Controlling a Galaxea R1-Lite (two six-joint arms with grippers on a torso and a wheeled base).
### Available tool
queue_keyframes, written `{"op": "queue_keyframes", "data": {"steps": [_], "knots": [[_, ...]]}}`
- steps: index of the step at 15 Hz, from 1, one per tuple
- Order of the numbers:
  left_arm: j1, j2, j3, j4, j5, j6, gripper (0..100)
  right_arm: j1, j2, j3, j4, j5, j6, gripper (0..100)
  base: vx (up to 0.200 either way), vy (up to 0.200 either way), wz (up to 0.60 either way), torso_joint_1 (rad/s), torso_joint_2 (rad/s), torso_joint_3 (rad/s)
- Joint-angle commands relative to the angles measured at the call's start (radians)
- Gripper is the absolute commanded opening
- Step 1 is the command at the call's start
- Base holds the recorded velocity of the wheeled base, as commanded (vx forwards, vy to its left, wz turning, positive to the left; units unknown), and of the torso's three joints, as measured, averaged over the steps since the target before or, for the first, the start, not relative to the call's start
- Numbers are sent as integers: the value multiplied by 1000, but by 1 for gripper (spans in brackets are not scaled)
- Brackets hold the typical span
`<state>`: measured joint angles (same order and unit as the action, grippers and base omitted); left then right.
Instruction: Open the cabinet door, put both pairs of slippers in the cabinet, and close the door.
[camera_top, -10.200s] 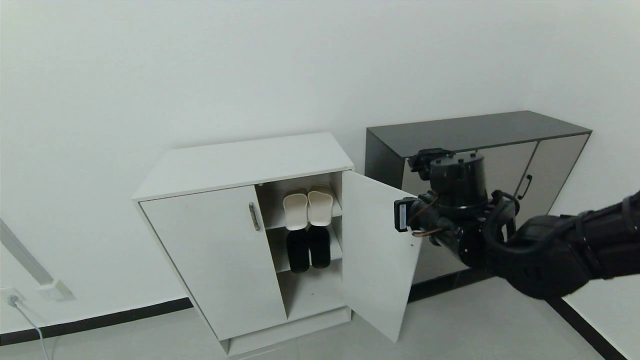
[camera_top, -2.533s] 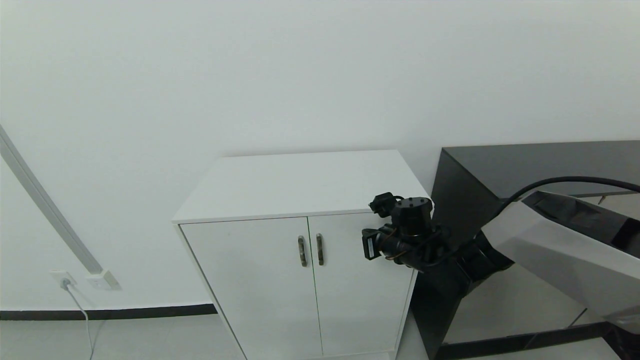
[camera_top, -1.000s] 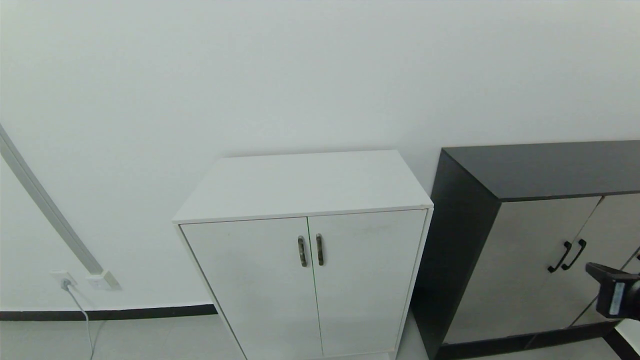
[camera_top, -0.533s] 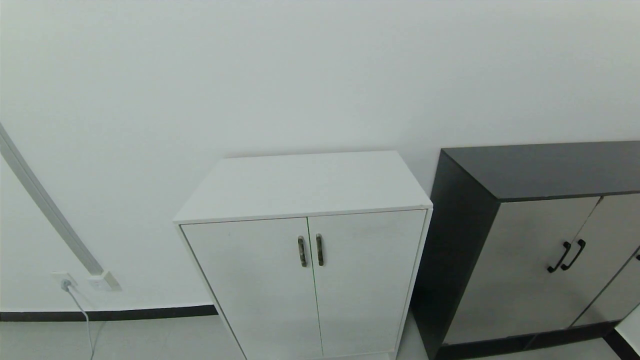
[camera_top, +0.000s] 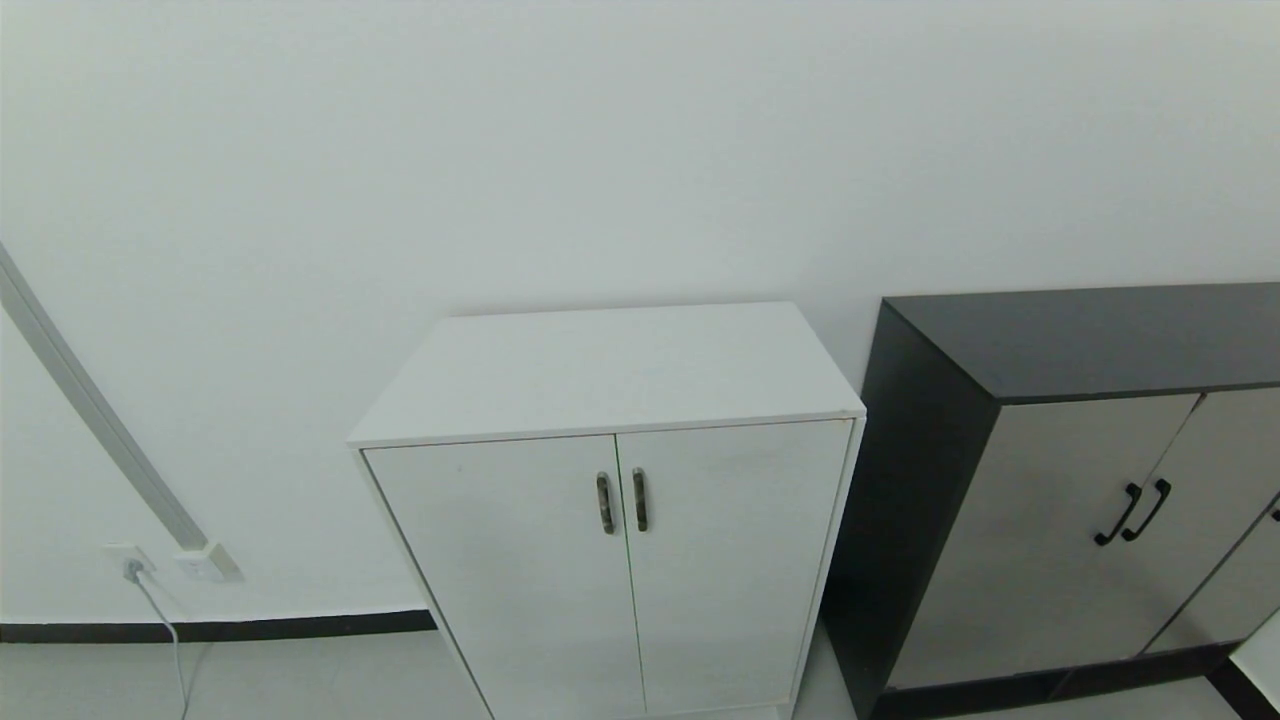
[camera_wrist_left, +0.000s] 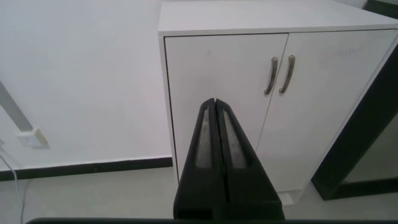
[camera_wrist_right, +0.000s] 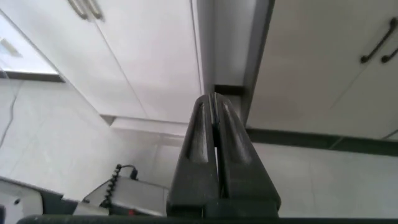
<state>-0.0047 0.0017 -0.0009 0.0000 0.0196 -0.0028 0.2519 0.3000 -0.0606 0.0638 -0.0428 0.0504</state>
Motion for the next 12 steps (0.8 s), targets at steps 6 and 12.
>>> {"op": "queue_keyframes", "data": {"steps": [6, 12], "knots": [[0, 0, -1, 0, 0, -2, 0, -74, 79, 58, -64, -16, 2, 0, 0, 0, 0, 0, 0, 0], [0, 0, -1, 0, 0, -3, 0, -318, -15, 59, -62, 7, -52, 0, 0, 0, 0, 0, 0, 0]]}}
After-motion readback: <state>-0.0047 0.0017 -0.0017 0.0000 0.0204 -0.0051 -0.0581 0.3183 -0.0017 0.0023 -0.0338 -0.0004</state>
